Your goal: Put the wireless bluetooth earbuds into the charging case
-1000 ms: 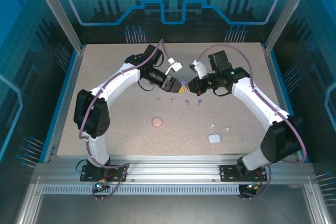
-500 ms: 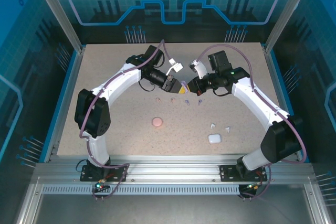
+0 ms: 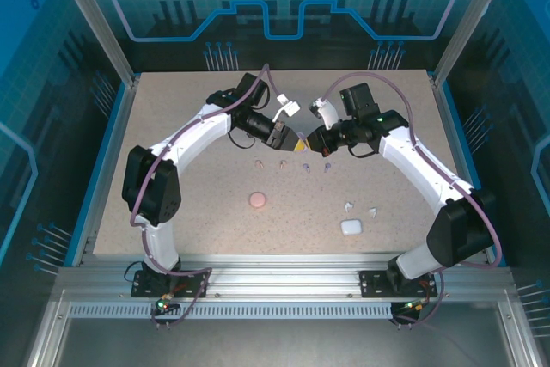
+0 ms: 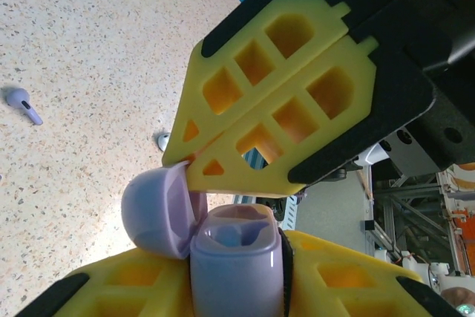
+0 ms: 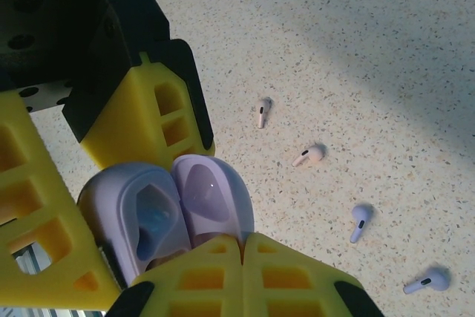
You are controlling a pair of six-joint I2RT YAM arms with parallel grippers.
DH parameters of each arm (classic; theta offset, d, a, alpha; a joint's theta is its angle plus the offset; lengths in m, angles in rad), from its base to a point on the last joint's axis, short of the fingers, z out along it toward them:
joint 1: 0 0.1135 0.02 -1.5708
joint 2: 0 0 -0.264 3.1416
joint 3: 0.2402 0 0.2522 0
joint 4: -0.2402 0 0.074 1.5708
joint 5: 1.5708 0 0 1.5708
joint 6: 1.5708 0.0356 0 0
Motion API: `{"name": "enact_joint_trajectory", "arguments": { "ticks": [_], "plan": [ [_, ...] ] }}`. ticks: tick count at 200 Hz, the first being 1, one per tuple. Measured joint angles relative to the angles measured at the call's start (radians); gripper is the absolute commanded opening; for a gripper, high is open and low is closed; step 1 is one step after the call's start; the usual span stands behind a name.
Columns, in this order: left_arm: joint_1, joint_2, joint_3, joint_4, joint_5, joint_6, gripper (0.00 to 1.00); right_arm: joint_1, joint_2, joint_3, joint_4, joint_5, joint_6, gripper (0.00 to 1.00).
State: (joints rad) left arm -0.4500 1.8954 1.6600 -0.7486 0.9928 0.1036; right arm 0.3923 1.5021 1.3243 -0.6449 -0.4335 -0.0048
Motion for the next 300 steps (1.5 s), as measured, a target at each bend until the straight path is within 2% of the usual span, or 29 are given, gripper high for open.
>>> {"name": "enact_joint_trajectory", "arguments": {
  "ticks": [21, 58, 62, 71, 75, 93, 124, 137, 176, 206, 234, 263, 300],
  "plan": [
    [0.0, 0.0, 0.0, 0.002, 0.0, 0.0, 0.27, 0.0, 0.0, 0.001, -0.002, 0.003, 0.0, 0.0],
    [0.001, 0.0, -0.001, 0.008, 0.0, -0.001, 0.09, 0.0, 0.0, 0.007, -0.008, 0.015, 0.0, 0.0],
    [0.001, 0.0, -0.002, 0.01, 0.0, 0.0, 0.07, 0.0, 0.0, 0.007, -0.008, 0.016, 0.001, 0.04],
    [0.001, 0.0, -0.004, 0.016, -0.001, -0.001, 0.02, 0.0, 0.0, 0.008, -0.008, 0.019, 0.004, 0.2],
    [0.001, -0.001, -0.006, 0.021, -0.001, -0.002, 0.0, 0.0, 0.0, 0.008, -0.008, 0.022, 0.012, 0.25],
    [0.001, -0.012, -0.034, 0.045, -0.011, -0.01, 0.0, -0.002, -0.006, 0.008, -0.006, 0.03, 0.03, 0.43],
    [0.008, -0.071, -0.126, 0.144, -0.068, -0.062, 0.0, -0.019, -0.079, 0.008, -0.001, 0.013, 0.1, 0.61],
    [0.018, -0.113, -0.178, 0.203, -0.099, -0.097, 0.0, -0.032, -0.128, 0.008, 0.0, 0.018, 0.145, 0.65],
    [0.051, -0.285, -0.366, 0.487, -0.203, -0.232, 0.0, -0.046, -0.215, -0.001, -0.006, 0.097, 0.294, 0.67],
    [0.054, -0.437, -0.615, 0.869, -0.336, -0.336, 0.0, -0.045, -0.195, -0.036, -0.03, 0.193, 0.38, 0.68],
    [0.051, -0.529, -0.821, 1.164, -0.501, -0.36, 0.0, -0.038, -0.089, -0.038, -0.052, 0.265, 0.41, 0.67],
    [0.051, -0.547, -0.847, 1.291, -0.603, -0.33, 0.0, 0.011, 0.092, -0.025, -0.072, 0.332, 0.407, 0.63],
    [0.045, -0.575, -0.876, 1.414, -0.648, -0.282, 0.0, 0.079, 0.298, 0.05, -0.11, 0.394, 0.386, 0.6]
  ]
}}
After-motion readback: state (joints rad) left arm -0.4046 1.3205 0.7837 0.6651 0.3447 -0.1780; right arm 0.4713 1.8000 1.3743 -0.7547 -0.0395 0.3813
